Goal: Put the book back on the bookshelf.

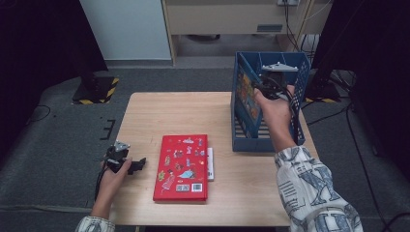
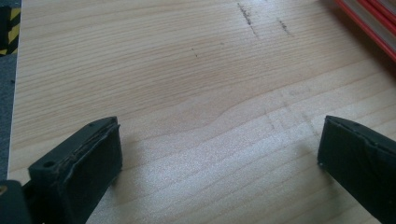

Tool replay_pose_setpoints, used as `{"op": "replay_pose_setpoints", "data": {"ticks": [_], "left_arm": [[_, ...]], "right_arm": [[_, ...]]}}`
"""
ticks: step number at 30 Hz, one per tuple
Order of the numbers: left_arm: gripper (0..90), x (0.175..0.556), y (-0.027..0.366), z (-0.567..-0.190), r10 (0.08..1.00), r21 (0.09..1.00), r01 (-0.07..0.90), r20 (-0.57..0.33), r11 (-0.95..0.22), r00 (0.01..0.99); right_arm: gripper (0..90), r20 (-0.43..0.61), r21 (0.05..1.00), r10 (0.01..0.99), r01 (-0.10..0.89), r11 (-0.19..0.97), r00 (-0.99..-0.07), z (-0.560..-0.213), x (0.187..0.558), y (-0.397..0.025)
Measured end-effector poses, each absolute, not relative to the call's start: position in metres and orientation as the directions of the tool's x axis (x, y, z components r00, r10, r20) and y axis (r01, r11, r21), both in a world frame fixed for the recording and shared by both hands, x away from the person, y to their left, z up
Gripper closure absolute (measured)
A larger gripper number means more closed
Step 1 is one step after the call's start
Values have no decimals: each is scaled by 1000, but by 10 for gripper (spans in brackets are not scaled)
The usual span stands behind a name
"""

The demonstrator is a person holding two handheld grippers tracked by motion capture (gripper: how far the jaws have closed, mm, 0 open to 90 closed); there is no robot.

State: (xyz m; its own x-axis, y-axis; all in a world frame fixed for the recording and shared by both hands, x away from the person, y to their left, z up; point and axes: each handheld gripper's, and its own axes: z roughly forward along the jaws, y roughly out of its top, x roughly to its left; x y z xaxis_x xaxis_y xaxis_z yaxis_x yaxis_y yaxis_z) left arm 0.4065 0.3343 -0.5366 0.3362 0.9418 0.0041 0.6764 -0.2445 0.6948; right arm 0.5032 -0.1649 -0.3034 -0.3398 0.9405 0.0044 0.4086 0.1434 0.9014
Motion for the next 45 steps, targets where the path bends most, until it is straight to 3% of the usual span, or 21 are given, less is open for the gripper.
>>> {"op": "replay_pose_setpoints", "data": {"ticks": [45], "left_arm": [[0, 407, 334, -537, 943, 699, 674, 1, -239, 334]], "right_arm": [[825, 6, 941, 966, 329, 83, -260, -298, 518, -152]]}}
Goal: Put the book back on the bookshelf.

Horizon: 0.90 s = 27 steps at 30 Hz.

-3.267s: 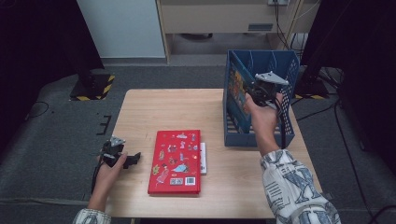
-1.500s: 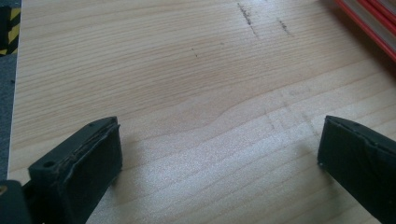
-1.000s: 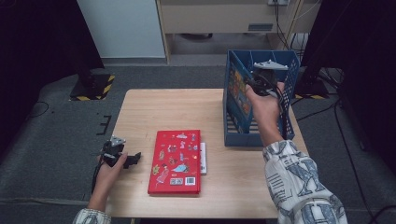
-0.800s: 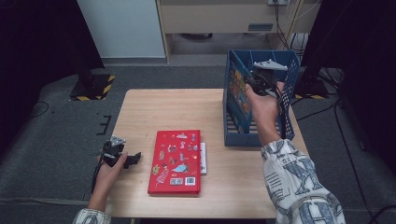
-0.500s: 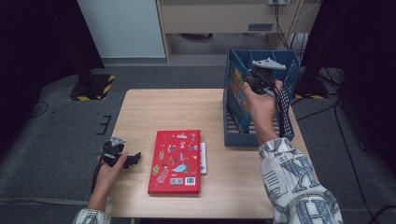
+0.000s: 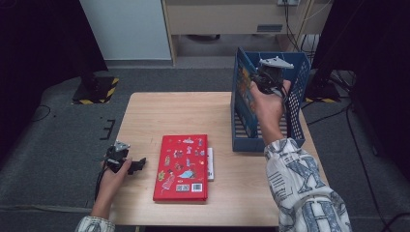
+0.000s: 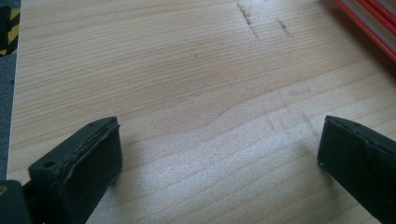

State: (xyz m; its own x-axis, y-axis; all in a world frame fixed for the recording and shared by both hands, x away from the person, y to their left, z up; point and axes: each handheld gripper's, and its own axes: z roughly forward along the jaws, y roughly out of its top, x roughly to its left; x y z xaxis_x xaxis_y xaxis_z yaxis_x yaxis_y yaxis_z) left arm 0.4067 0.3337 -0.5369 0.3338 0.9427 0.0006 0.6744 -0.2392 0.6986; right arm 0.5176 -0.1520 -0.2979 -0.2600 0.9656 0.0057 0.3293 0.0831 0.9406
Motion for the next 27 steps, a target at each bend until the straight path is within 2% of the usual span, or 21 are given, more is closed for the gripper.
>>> {"op": "replay_pose_setpoints", "data": {"ticks": [27], "left_arm": [[0, 407, 334, -537, 941, 698, 674, 1, -243, 338]], "right_arm": [[825, -5, 943, 972, 323, 82, -234, -305, 526, -146]]}}
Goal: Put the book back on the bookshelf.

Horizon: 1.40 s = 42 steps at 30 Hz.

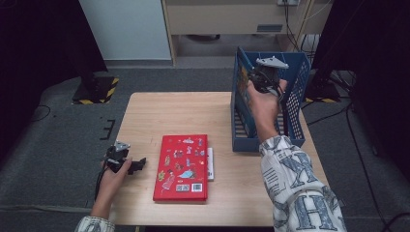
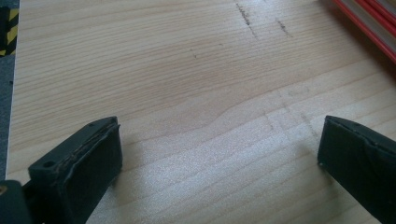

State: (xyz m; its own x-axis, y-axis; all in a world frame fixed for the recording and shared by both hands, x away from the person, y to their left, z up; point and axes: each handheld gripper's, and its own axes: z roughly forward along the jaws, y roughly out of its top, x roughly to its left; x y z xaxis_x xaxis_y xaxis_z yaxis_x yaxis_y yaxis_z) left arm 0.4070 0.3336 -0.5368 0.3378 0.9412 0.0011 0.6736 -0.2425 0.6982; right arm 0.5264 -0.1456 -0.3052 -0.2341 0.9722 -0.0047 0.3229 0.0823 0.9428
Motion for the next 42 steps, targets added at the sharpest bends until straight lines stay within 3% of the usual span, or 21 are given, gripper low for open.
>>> {"op": "replay_pose_setpoints", "data": {"ticks": [20, 29, 42], "left_arm": [[0, 407, 334, -537, 941, 699, 673, 0, -243, 339], [0, 407, 333, -537, 941, 699, 673, 1, -243, 339], [0, 408, 333, -537, 940, 696, 674, 3, -248, 342]], "right_arm": [[805, 1, 942, 970, 325, 81, -245, -314, 525, -143], [634, 64, 938, 954, 343, 43, -293, -311, 520, -143], [565, 90, 938, 924, 343, 47, -371, -308, 509, -132]]}}
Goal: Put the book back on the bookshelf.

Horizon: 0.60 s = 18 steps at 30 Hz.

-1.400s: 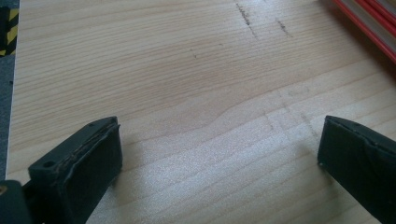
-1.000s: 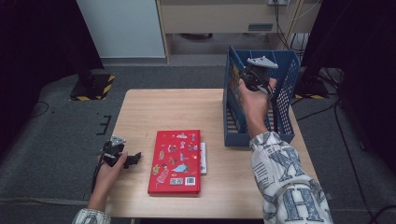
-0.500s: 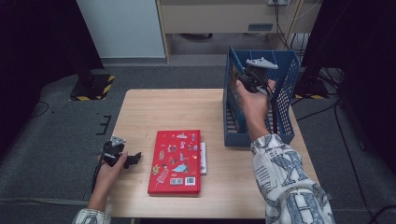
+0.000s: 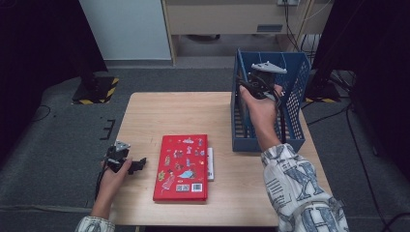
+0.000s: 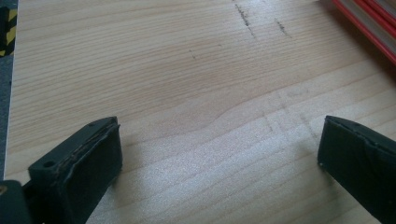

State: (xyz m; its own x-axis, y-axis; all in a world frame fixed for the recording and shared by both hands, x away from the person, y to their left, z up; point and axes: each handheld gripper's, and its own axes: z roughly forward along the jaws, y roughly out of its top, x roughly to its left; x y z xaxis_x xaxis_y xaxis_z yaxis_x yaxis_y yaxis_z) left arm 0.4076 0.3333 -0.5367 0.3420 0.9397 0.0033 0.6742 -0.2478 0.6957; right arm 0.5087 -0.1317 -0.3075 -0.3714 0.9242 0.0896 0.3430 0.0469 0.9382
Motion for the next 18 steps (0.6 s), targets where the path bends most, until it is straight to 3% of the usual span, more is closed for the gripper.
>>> {"op": "replay_pose_setpoints", "data": {"ticks": [18], "left_arm": [[0, 408, 333, -537, 940, 699, 673, 0, -243, 340]], "right_arm": [[457, 86, 934, 908, 351, 70, -410, -307, 511, -122]]}}
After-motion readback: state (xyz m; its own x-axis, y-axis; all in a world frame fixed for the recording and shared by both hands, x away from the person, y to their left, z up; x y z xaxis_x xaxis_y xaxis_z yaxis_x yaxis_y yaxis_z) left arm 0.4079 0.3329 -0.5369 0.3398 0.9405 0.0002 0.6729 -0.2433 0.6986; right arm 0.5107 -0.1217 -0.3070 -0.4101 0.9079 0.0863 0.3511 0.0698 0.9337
